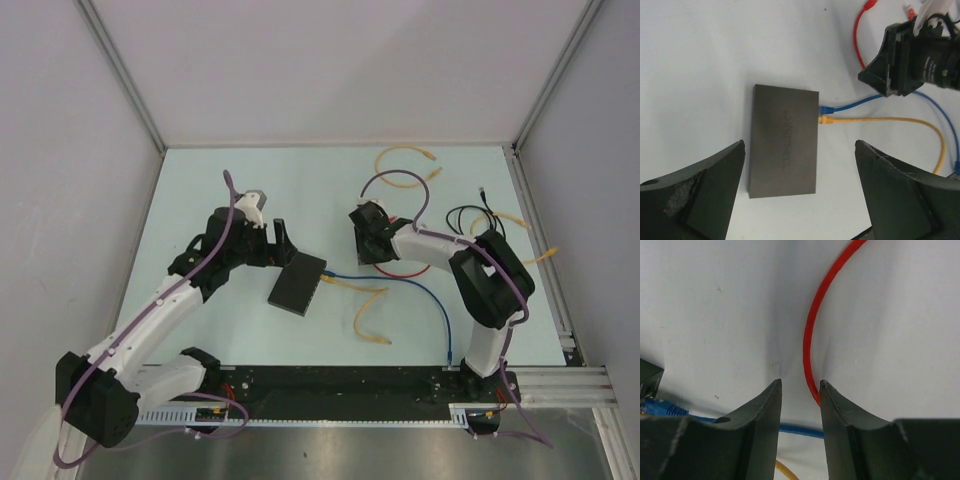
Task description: Insert the plug into the switch port
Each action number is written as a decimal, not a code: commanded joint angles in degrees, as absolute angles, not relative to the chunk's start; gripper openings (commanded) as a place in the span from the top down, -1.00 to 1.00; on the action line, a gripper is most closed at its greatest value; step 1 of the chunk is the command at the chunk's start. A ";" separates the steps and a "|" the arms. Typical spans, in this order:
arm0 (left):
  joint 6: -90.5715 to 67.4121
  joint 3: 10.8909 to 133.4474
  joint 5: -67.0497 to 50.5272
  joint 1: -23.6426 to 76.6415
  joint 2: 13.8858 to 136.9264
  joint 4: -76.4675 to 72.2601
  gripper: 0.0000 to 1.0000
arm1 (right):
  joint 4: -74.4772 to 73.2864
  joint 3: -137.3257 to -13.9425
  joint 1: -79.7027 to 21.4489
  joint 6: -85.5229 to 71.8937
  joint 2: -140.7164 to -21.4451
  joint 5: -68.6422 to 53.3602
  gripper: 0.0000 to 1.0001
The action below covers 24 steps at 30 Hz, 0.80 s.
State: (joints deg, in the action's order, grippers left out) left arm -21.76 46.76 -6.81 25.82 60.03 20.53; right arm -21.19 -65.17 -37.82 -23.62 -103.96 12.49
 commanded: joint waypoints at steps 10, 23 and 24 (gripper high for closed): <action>-13.45 44.30 -4.48 25.75 57.66 23.29 -0.90 | -31.43 -70.84 -38.41 -12.93 -108.72 10.46 0.73; -11.69 41.66 -5.54 25.75 57.04 20.57 -0.90 | -45.98 -71.01 -33.31 -9.03 -98.18 3.26 0.28; -11.60 41.66 -5.28 25.75 56.95 20.57 -0.90 | -44.57 -71.19 -32.96 -10.53 -96.96 3.08 0.07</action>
State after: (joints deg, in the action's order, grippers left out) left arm -13.04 41.80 -5.10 25.82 58.70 22.76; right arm -43.99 -70.32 -34.94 -8.23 -103.11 7.16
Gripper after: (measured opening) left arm 0.951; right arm 0.328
